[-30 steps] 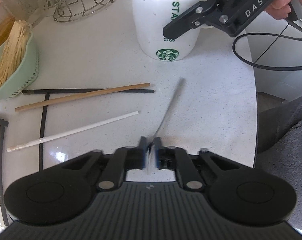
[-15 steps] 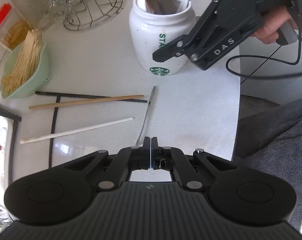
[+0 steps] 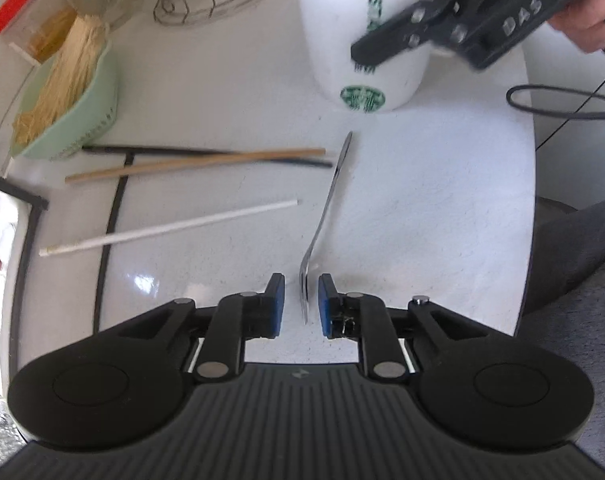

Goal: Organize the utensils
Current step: 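Lift the steel fork with the left gripper toward the mug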

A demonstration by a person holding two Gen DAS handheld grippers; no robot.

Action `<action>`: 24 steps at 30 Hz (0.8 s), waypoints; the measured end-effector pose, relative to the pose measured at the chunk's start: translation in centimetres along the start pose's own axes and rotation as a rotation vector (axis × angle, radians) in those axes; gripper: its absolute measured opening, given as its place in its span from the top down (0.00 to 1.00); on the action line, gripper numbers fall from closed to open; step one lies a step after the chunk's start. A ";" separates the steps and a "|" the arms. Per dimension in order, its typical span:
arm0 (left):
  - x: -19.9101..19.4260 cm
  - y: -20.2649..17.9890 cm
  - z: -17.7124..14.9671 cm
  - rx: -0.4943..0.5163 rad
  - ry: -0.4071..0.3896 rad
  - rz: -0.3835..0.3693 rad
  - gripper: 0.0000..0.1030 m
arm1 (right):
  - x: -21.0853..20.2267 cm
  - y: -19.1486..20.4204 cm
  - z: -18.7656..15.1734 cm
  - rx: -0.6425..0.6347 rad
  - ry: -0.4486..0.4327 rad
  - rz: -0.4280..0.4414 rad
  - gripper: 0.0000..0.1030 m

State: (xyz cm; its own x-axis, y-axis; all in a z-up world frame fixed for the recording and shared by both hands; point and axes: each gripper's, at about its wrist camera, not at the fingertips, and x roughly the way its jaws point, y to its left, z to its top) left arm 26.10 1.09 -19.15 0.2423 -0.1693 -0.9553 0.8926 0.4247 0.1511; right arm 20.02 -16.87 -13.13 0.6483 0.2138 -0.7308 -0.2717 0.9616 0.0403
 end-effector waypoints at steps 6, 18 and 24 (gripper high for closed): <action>0.2 0.4 -0.5 -0.030 -0.031 0.003 0.81 | 0.0 0.0 0.0 0.003 -0.001 -0.001 0.12; -0.4 0.3 -0.6 -0.095 -0.033 0.032 0.99 | -0.1 0.2 -0.2 0.017 -0.008 -0.016 0.12; -2.8 0.6 0.1 -0.097 -0.030 0.069 0.99 | -0.1 0.3 -0.3 0.022 -0.021 -0.022 0.12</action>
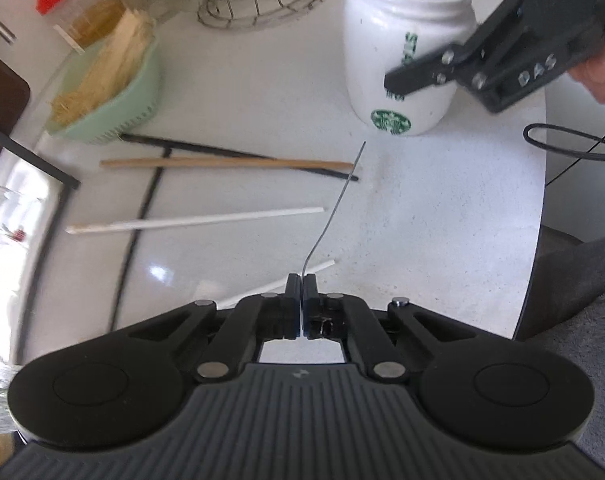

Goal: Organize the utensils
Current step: 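Lift the steel fork with the left gripper toward the mug, then lower the steel fork into the mug and open the left gripper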

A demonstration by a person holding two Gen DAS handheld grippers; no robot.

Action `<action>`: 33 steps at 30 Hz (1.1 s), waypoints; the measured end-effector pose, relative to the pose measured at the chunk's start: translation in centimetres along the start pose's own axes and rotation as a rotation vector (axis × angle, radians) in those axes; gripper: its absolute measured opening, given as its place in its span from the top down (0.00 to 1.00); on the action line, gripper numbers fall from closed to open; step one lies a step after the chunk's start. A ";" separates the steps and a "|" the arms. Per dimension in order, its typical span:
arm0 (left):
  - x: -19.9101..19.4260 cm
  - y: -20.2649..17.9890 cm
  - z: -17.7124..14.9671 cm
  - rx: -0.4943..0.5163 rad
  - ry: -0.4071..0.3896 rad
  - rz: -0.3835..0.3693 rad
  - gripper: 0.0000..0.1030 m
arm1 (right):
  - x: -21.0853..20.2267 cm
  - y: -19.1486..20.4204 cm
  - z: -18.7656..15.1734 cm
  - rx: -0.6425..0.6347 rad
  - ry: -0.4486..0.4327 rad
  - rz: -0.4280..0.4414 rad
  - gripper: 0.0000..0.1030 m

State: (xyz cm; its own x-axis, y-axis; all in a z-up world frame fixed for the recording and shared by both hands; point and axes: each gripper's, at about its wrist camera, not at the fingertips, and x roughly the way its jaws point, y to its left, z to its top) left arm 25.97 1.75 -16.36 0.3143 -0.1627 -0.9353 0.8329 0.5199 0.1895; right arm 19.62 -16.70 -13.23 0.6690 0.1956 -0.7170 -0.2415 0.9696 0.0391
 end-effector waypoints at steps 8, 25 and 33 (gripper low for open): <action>-5.1 0.3 2.4 0.019 0.013 0.018 0.99 | -0.1 0.0 -0.3 0.010 -0.019 -0.005 0.12; -14.2 0.0 7.1 -0.046 0.094 -0.028 0.99 | -0.4 0.4 -0.7 -0.010 -0.038 0.003 0.12; -15.4 -1.8 10.3 0.031 0.134 -0.016 0.99 | -0.4 0.7 -0.7 -0.029 -0.041 0.025 0.12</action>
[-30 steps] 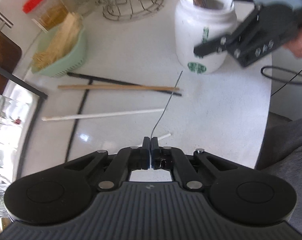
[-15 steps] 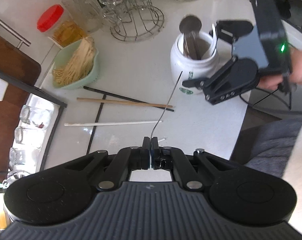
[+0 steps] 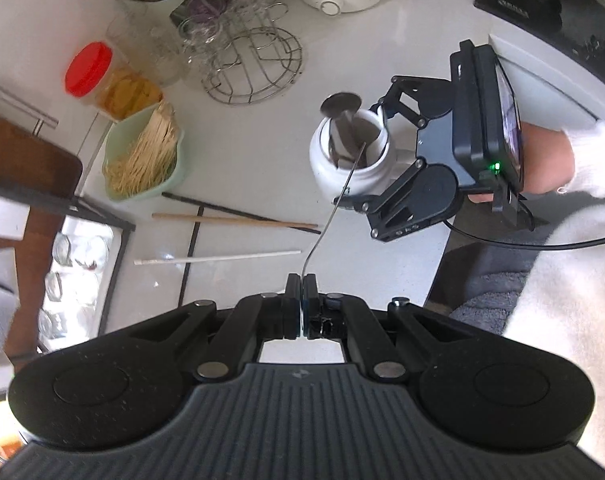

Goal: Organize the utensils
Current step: 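Lower the steel fork into the mug and open the left gripper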

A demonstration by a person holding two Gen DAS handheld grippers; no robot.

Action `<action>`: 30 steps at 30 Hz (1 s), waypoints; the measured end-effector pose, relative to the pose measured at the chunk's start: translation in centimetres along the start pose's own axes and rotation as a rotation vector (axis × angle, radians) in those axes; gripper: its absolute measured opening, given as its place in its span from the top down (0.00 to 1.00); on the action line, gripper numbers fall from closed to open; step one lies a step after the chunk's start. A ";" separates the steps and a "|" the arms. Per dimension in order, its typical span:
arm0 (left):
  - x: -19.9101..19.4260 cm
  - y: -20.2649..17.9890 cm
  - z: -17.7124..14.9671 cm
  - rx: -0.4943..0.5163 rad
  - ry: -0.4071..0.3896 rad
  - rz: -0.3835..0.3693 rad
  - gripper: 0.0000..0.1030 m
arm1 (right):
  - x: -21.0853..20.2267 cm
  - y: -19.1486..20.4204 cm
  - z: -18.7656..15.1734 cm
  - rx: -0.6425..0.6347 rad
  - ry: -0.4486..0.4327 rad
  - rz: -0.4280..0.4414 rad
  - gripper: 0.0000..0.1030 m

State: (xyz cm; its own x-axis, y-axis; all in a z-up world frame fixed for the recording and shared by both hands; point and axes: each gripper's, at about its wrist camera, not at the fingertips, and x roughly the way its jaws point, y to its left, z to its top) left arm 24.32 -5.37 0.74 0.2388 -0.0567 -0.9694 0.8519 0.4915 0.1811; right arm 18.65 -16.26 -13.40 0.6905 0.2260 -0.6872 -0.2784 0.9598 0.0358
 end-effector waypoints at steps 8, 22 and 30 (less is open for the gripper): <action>1.4 -0.4 3.6 0.053 0.089 -0.009 0.99 | -0.2 0.1 -0.4 0.001 -0.018 0.005 0.12; 4.9 -1.5 7.5 0.147 0.256 0.001 0.99 | -0.5 0.1 -0.7 -0.024 -0.031 0.033 0.11; 6.6 -2.6 9.0 0.195 0.320 -0.007 0.99 | -0.6 0.2 -0.9 -0.014 -0.040 0.030 0.12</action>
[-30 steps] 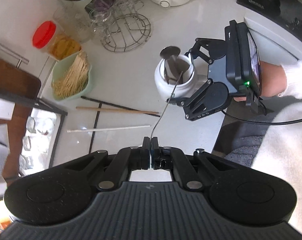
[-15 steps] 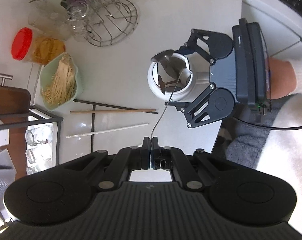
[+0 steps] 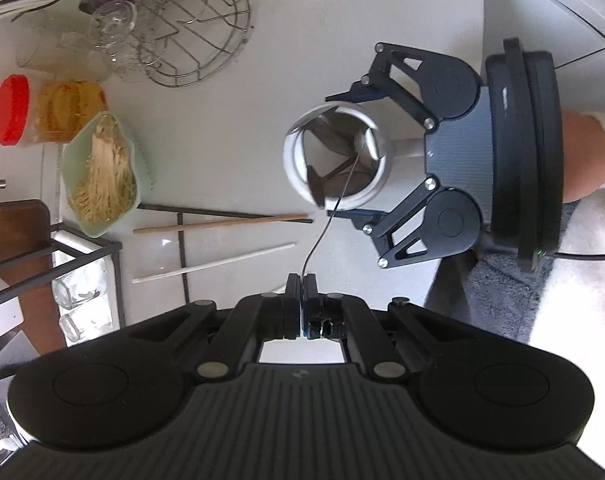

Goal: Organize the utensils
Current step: 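Lower the steel fork into the mug and open the left gripper, then move the left gripper away from the mug toward the chopsticks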

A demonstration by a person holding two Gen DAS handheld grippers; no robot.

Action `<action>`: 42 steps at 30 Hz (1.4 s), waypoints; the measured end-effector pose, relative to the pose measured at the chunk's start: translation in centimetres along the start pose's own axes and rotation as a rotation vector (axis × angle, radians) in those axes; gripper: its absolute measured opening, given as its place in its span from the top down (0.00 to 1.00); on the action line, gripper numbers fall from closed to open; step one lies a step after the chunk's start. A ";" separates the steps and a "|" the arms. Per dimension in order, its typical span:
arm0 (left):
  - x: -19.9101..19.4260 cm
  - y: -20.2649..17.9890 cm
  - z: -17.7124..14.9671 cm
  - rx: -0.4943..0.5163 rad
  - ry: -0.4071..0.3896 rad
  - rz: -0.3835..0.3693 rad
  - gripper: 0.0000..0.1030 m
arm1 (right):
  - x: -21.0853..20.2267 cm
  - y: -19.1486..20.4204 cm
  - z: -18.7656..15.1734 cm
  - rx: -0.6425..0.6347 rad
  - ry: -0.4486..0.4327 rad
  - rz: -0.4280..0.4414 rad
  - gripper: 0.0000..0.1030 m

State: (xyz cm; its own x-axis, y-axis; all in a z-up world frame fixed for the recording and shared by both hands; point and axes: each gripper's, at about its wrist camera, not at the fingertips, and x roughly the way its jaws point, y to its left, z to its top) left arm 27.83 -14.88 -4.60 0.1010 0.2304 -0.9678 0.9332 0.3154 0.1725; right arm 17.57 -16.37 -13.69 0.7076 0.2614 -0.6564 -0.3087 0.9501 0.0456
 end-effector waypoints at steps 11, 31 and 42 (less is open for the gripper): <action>0.0 -0.1 1.9 0.021 0.020 -0.004 0.99 | -0.2 0.1 -0.2 -0.007 -0.009 0.003 0.12; -2.5 1.4 -1.0 -0.180 -0.286 -0.005 0.64 | -0.2 0.1 -0.1 -0.007 -0.002 0.008 0.12; 1.1 1.6 -9.1 -0.597 -0.475 -0.003 0.64 | -0.1 -0.1 -0.1 -0.026 0.006 0.028 0.11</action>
State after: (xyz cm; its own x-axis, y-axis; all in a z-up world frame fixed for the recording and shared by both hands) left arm 26.31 -5.79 -3.68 0.3622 -0.1494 -0.9200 0.6026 0.7906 0.1089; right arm 17.47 -16.53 -13.65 0.6946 0.2872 -0.6596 -0.3452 0.9375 0.0446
